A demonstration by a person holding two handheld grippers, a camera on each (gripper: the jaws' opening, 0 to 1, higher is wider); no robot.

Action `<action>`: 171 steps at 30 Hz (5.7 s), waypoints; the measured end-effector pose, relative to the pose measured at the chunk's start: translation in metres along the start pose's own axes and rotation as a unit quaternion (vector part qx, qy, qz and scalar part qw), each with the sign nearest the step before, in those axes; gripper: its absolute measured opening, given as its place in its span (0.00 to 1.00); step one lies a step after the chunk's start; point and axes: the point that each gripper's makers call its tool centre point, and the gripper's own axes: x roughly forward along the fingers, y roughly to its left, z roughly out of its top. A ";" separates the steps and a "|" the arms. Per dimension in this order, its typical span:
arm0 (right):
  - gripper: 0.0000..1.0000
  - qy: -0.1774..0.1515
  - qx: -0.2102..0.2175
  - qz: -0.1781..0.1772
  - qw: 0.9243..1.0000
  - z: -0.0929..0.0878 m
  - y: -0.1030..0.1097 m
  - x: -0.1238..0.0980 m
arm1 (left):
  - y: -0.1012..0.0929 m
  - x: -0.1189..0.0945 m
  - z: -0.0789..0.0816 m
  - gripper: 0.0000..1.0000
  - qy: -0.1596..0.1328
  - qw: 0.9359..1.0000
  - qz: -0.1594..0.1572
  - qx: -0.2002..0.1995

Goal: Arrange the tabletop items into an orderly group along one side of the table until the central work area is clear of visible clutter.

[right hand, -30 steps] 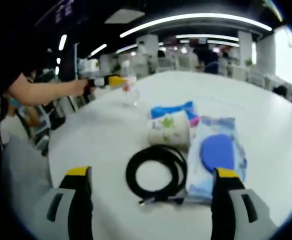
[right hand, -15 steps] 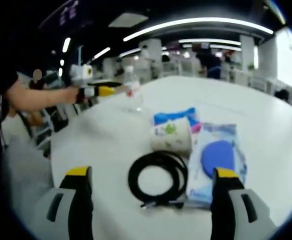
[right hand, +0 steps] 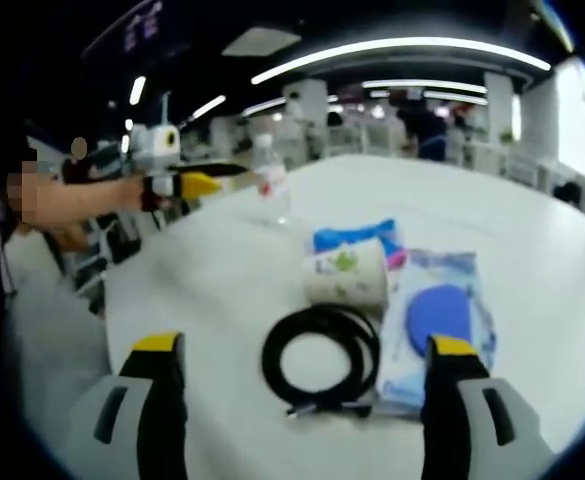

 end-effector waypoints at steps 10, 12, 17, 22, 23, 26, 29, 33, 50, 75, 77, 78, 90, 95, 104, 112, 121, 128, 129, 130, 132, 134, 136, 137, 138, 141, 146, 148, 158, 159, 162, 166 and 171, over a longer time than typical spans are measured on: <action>0.95 -0.001 -0.001 0.006 1.000 -0.001 0.001 0.000 | -0.033 0.006 -0.011 0.93 0.020 0.999 -0.020 -0.026; 0.95 0.000 -0.001 0.006 1.000 -0.001 0.001 0.000 | -0.035 0.008 -0.017 0.91 0.040 0.999 -0.023 -0.025; 0.95 0.000 -0.001 0.007 1.000 -0.001 0.003 0.000 | -0.041 0.011 -0.023 0.87 0.065 0.997 -0.029 -0.032; 0.95 0.001 -0.001 0.006 1.000 -0.003 0.004 -0.001 | -0.049 0.014 -0.022 0.82 0.080 0.996 -0.042 -0.028; 0.95 0.001 -0.001 0.006 1.000 -0.003 0.004 -0.001 | -0.050 0.016 -0.023 0.81 0.086 0.995 -0.044 -0.030; 0.95 0.002 -0.001 0.006 1.000 -0.003 0.005 -0.001 | -0.051 0.019 -0.024 0.79 0.099 0.993 -0.045 -0.035; 0.95 0.003 -0.002 0.005 1.000 -0.004 0.005 -0.003 | -0.053 0.023 -0.023 0.78 0.104 0.993 -0.048 -0.036; 0.95 0.003 0.000 0.003 1.000 -0.005 0.005 -0.004 | -0.057 0.026 -0.022 0.75 0.114 0.991 -0.049 -0.046; 0.95 0.002 0.005 0.001 1.000 -0.007 0.001 -0.006 | -0.079 0.049 -0.028 0.69 0.142 0.986 -0.074 -0.049; 0.94 0.012 0.011 0.001 1.000 -0.019 0.002 -0.004 | -0.096 0.089 -0.057 0.61 0.185 0.976 -0.080 -0.081; 0.94 0.012 0.012 0.002 1.000 -0.020 0.002 -0.003 | -0.096 0.093 -0.060 0.61 0.191 0.975 -0.079 -0.079; 0.94 0.012 0.012 0.002 1.000 -0.020 0.002 -0.003 | -0.096 0.095 -0.061 0.61 0.192 0.975 -0.078 -0.078; 0.94 0.013 0.016 0.004 1.000 -0.022 0.002 -0.001 | -0.097 0.113 -0.067 0.58 0.202 0.974 -0.073 -0.070; 0.94 0.012 0.018 0.005 1.000 -0.021 0.001 0.000 | -0.096 0.117 -0.073 0.54 0.217 0.972 -0.068 -0.059; 0.94 0.013 0.020 0.006 1.000 -0.022 0.000 0.000 | -0.102 0.124 -0.081 0.47 0.231 0.969 -0.073 -0.044; 0.93 0.012 0.021 0.004 1.000 -0.023 -0.002 -0.003 | -0.097 0.123 -0.088 0.36 0.242 0.968 -0.063 -0.022; 0.93 0.013 0.025 0.003 1.000 -0.024 -0.003 -0.003 | -0.096 0.122 -0.088 0.34 0.236 0.969 -0.062 -0.035; 0.94 -0.010 0.045 0.001 0.999 -0.015 -0.005 -0.006 | -0.098 0.118 -0.071 0.34 0.202 0.976 -0.069 -0.041; 0.94 -0.015 0.049 0.001 0.999 -0.013 -0.005 -0.007 | -0.098 0.117 -0.069 0.34 0.197 0.977 -0.070 -0.040; 0.94 -0.017 0.052 0.001 0.999 -0.012 -0.005 -0.007 | -0.098 0.116 -0.067 0.34 0.192 0.978 -0.072 -0.040; 0.94 -0.027 0.059 0.001 0.998 -0.007 -0.005 -0.009 | -0.099 0.112 -0.062 0.34 0.181 0.980 -0.074 -0.041; 0.94 -0.036 0.070 0.003 0.997 -0.004 -0.005 -0.011 | -0.102 0.108 -0.058 0.34 0.169 0.982 -0.079 -0.040; 0.94 -0.039 0.076 0.002 0.996 -0.003 -0.006 -0.012 | -0.102 0.105 -0.056 0.34 0.163 0.982 -0.081 -0.041; 0.94 -0.040 0.078 0.003 0.996 -0.002 -0.006 -0.013 | -0.103 0.104 -0.056 0.34 0.162 0.983 -0.081 -0.041; 0.94 -0.043 0.080 0.003 0.996 -0.001 -0.006 -0.013 | -0.104 0.102 -0.055 0.34 0.157 0.983 -0.085 -0.040; 0.93 -0.047 0.085 0.004 0.995 0.001 -0.006 -0.014 | -0.105 0.096 -0.050 0.34 0.139 0.986 -0.090 -0.036; 0.93 -0.048 0.086 0.011 0.995 0.003 -0.003 -0.014 | -0.108 0.085 -0.040 0.34 0.102 0.990 -0.097 -0.026; 0.92 -0.053 0.092 0.015 0.994 0.006 -0.001 -0.013 | -0.111 0.079 -0.039 0.34 0.096 0.989 -0.105 -0.024; 0.87 -0.073 0.121 0.052 0.989 0.023 0.013 -0.011 | -0.130 0.053 -0.033 0.34 0.082 0.987 -0.136 0.004; 0.87 -0.073 0.120 0.054 0.989 0.024 0.014 -0.010 | -0.131 0.051 -0.033 0.34 0.083 0.987 -0.138 0.006; 0.86 -0.073 0.119 0.062 0.988 0.026 0.019 -0.009 | -0.136 0.047 -0.031 0.34 0.077 0.986 -0.150 0.005; 0.85 -0.082 0.124 0.082 0.986 0.031 0.027 -0.009 | -0.146 0.038 -0.032 0.34 0.075 0.983 -0.167 0.009; 0.83 -0.085 0.130 0.101 0.983 0.034 0.034 -0.010 | -0.159 0.027 -0.036 0.34 0.071 0.978 -0.194 0.002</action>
